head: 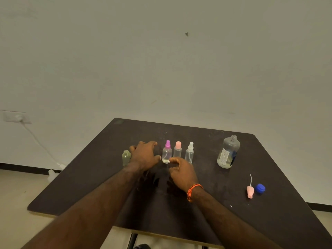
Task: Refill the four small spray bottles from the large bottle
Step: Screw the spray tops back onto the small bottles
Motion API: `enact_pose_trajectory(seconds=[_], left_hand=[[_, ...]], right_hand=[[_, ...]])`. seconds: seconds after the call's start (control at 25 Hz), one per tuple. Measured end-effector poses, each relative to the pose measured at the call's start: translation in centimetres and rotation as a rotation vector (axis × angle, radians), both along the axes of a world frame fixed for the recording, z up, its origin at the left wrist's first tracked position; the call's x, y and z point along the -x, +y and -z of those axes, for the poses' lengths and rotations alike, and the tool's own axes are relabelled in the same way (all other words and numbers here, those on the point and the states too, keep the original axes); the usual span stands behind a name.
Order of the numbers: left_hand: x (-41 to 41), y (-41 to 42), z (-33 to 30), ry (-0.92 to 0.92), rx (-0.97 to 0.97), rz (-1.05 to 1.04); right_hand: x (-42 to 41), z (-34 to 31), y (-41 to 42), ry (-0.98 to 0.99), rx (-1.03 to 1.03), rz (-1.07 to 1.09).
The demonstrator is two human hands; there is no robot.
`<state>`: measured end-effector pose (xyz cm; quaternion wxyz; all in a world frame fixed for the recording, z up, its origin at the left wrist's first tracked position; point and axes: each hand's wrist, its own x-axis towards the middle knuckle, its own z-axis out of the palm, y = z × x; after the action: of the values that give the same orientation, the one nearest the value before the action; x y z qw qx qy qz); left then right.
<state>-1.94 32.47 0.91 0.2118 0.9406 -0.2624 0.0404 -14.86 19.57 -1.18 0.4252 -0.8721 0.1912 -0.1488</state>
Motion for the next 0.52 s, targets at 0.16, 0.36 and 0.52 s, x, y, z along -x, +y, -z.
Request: enact_pose_trajectory(seconds=[0.16, 0.36, 0.52], left_hand=[[1.0, 4.3, -1.2, -0.117, 0.091, -0.086], [1.1, 9.4, 0.5, -0.069, 0.201, -0.309], [-0.1, 10.6, 1.8, 0.114, 0.215, -0.362]], right_hand=[[1.0, -0.2, 1.9, -0.003, 0.132, -0.07], [0.4, -0.2, 5.6, -0.015, 0.293, -0.202], [-1.0, 0.0, 7.2, 0.007, 0.348, -0.242]])
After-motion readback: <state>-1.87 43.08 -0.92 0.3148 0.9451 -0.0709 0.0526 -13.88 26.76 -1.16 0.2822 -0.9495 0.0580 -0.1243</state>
